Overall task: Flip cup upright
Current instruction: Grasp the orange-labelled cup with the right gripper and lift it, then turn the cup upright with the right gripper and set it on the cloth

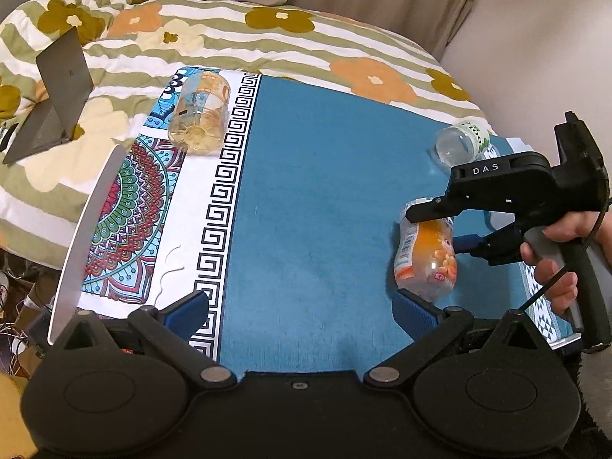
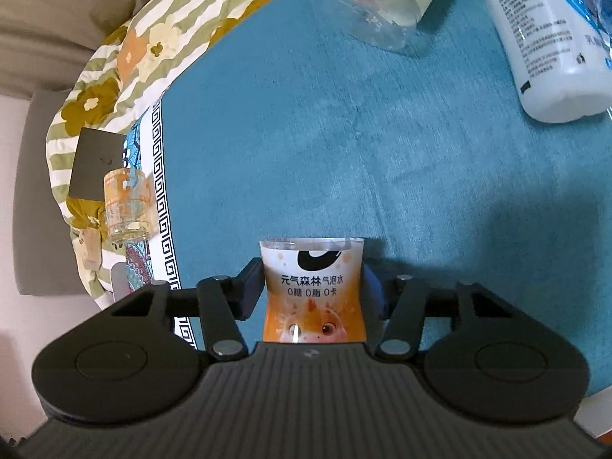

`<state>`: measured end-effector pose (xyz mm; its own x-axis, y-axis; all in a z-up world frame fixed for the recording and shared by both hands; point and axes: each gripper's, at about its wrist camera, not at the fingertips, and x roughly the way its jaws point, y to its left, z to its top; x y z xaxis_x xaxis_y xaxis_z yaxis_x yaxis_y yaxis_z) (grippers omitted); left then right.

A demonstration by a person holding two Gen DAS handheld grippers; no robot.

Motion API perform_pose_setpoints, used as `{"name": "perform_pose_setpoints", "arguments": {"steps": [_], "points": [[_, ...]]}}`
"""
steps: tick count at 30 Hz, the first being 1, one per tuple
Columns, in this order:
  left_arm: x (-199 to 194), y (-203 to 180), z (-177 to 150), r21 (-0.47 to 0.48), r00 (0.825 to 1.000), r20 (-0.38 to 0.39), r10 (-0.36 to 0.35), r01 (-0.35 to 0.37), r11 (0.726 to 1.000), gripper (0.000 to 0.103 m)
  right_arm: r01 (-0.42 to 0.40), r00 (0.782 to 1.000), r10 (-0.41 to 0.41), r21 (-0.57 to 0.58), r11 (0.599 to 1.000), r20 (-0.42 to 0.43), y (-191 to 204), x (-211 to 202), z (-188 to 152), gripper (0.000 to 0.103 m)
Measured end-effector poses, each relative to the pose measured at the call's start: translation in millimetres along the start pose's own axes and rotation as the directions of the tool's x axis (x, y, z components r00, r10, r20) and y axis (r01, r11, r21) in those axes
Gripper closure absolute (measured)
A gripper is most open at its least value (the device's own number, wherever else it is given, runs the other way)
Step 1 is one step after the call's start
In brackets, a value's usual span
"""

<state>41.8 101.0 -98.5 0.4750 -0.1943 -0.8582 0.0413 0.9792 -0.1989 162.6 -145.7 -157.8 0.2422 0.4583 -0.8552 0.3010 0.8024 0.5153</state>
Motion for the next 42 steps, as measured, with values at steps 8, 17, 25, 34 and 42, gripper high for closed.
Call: {"name": "perform_pose_setpoints", "arguments": {"steps": [8,17,25,34,42], "points": [[-5.6,-6.2,1.7,0.024,1.000,0.011,-0.007,0.007,1.000,0.000,-0.058,0.994,0.061,-0.036,0.998,0.088,6.4,-26.0,-8.8,0.037],[-1.5,-10.5,1.1,0.045,1.000,0.015,-0.009,0.008,0.999,0.000,0.204,0.868,0.016,-0.387,0.899,0.495,40.7,-67.9,-70.1,0.037],[12.7,-11.5,-4.0,0.081,1.000,0.002,0.007,-0.007,0.997,0.000,0.347,0.812,0.013,-0.499,0.794,0.584,27.0,-29.1,-108.5,0.036],[18.2,-16.9,-7.1,0.100,1.000,-0.013,0.007,-0.005,0.995,0.000,0.349,0.793,0.042,-0.511,0.786,0.607,22.0,-27.3,-113.0,0.035],[16.7,-19.5,-8.2,0.093,1.000,-0.007,0.015,-0.014,0.996,0.000,0.344,0.800,0.042,-0.516,0.785,0.598,22.3,-27.2,-114.4,0.030]]}}
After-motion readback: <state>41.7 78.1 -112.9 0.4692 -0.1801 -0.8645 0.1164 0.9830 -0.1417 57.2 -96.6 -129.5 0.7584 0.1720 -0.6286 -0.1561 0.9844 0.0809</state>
